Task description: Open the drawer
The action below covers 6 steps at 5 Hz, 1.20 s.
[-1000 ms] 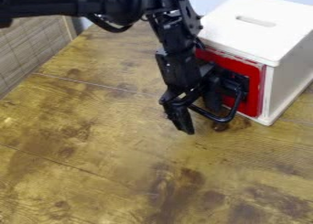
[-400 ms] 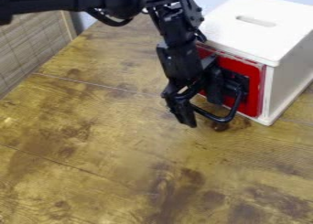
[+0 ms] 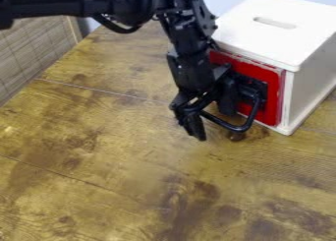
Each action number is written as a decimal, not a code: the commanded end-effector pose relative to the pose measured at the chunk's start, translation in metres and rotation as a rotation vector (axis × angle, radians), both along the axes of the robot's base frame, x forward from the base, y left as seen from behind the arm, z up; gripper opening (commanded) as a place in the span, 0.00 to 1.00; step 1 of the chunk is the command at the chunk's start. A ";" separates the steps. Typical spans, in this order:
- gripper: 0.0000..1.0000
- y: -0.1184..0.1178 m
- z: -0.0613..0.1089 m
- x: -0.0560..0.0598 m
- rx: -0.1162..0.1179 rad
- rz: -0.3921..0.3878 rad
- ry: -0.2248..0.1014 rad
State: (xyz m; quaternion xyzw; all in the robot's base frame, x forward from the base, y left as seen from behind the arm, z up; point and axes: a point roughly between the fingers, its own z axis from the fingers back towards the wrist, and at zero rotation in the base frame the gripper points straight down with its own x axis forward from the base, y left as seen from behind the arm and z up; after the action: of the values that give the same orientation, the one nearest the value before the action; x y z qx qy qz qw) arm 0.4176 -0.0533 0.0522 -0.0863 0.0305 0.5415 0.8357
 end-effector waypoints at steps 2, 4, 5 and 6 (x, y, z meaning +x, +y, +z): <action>0.00 0.003 0.009 -0.003 0.049 -0.039 -0.044; 0.00 -0.001 0.018 -0.019 0.092 -0.064 -0.032; 0.00 0.002 0.027 -0.019 0.114 -0.050 -0.024; 0.00 0.006 0.036 -0.021 0.138 -0.038 -0.015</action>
State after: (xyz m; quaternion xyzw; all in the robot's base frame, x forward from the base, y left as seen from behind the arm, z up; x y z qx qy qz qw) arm 0.3867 -0.0443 0.0401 -0.0004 0.0407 0.5334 0.8449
